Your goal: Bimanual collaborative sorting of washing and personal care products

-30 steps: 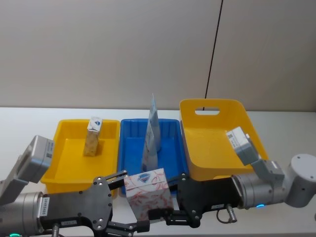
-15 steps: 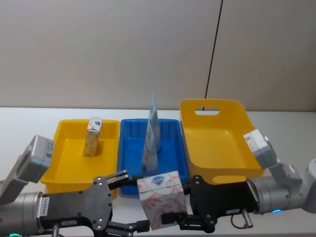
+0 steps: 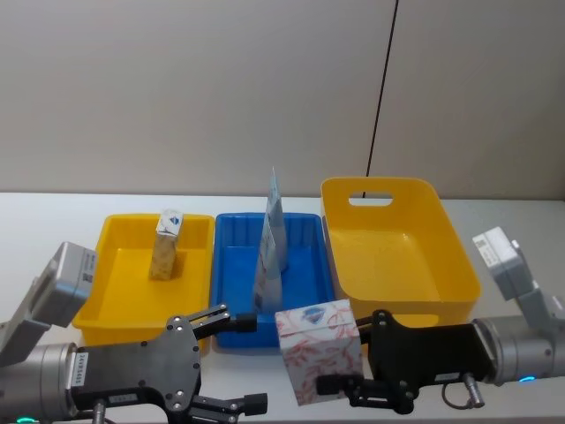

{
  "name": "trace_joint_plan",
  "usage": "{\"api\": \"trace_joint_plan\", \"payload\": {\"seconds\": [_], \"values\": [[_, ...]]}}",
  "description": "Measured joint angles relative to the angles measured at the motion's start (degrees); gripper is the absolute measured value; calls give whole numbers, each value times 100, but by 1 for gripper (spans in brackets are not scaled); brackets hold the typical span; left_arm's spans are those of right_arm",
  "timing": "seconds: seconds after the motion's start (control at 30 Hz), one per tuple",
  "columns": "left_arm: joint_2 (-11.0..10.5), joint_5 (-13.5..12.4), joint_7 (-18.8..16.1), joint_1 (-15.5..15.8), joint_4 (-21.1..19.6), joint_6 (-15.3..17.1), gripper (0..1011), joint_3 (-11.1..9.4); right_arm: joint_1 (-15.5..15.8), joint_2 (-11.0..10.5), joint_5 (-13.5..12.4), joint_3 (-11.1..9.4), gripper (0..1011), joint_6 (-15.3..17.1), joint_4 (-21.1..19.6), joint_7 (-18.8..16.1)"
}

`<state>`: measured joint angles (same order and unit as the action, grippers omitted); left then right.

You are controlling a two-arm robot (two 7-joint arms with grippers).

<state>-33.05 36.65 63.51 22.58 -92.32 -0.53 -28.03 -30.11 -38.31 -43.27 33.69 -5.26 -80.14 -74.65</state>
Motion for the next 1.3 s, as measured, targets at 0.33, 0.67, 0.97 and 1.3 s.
{"api": "trace_joint_plan", "payload": {"seconds": [0.33,0.67,0.97,1.3], "values": [[0,0,0,0,0,0,1001,0,59,-217,-116,-163,371,-23,-16,144],[0,0,0,0,0,0,1001,0,154,-454,-217,-373,371,-91,34,433],[0,0,0,0,0,0,1001,0,231,-600,-247,-572,371,-171,162,874],[0,0,0,0,0,0,1001,0,301,-626,-150,-761,371,-216,298,1530]]}}
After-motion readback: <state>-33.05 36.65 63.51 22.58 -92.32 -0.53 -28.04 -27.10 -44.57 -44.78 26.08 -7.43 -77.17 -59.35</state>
